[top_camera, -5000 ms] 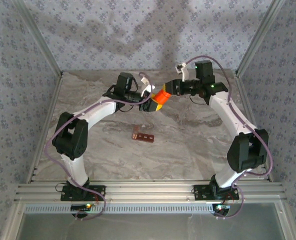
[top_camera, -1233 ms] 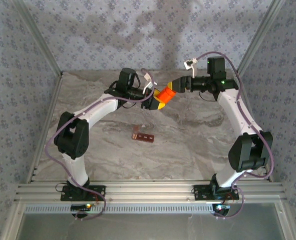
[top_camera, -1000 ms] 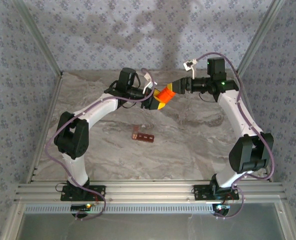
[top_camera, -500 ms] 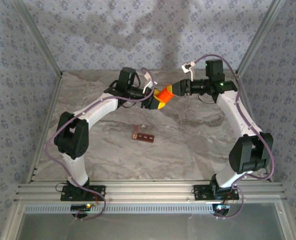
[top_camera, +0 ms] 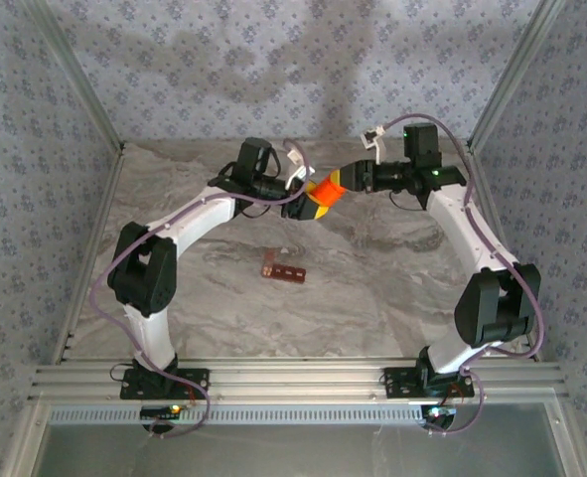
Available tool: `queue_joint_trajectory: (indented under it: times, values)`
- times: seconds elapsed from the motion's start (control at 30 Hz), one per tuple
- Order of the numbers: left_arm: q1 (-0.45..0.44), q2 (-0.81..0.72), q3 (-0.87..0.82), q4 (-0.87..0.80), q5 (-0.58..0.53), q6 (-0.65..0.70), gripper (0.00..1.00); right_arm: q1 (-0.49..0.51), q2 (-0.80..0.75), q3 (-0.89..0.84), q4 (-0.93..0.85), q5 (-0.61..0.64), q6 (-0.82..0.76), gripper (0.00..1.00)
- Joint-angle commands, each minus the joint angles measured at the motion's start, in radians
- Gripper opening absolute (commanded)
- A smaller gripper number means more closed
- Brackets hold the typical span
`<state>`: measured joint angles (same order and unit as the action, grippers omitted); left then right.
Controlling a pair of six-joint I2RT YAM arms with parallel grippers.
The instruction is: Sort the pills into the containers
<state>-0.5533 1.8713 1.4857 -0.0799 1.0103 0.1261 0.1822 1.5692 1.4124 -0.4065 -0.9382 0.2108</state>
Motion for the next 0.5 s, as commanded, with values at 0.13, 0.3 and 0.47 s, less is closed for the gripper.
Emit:
queue_joint_trajectory:
  times: [0.13,0.3,0.47]
  values:
    - [-0.066,-0.124,-0.086,0.157,-0.207,0.084,0.0,0.058,0.011,-0.109,0.088,0.135,0.269,0.36]
    - [-0.085,-0.142,-0.117,0.209,-0.255,0.085,0.0,0.066,0.017,-0.179,0.226,0.14,0.452,0.36]
    - [-0.094,-0.146,-0.128,0.212,-0.27,0.095,0.0,0.068,0.019,-0.185,0.236,0.153,0.489,0.36]
